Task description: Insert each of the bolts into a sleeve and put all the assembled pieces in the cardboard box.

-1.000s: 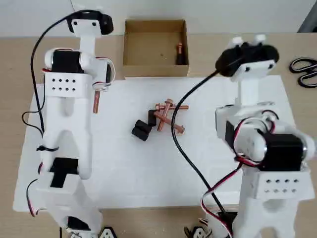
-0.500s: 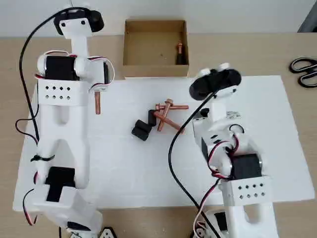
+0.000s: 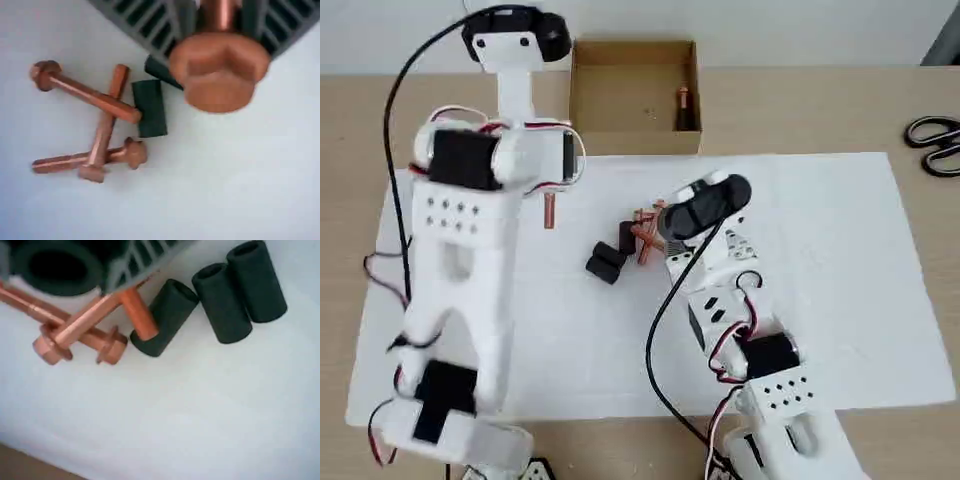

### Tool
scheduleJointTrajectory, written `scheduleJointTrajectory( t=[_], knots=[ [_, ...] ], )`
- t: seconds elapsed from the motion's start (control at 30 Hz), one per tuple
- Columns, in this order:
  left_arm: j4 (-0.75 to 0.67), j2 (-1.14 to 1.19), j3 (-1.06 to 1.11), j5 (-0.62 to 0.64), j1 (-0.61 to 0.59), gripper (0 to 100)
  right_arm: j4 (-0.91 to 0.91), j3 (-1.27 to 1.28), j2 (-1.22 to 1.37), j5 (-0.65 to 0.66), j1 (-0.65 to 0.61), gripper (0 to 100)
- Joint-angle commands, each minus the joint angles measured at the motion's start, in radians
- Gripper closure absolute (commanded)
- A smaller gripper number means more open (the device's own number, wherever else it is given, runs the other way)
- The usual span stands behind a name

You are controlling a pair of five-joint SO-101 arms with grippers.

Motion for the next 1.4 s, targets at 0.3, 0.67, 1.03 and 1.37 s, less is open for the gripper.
scheduleJointTrajectory(
  t=[0.3, 0.67, 1.03, 1.37],
  knots=[
    [0.014, -0.506, 0.300, 0.006, 0.034, 99, -0.134, 0.066, -0.028, -0.008, -0.079, 99.5],
    [-0.450, -0.694, 0.881, 0.046, 0.034, 99, -0.131, 0.066, -0.024, -0.040, -0.084, 99.5],
    [-0.822, -0.807, 1.167, 0.055, 0.101, 99, -0.137, 0.097, -0.028, -0.256, -0.111, 99.5],
    [-0.884, -0.853, 1.214, 0.055, 0.187, 99, -0.137, 0.097, -0.028, -0.259, -0.176, 99.5]
  ],
)
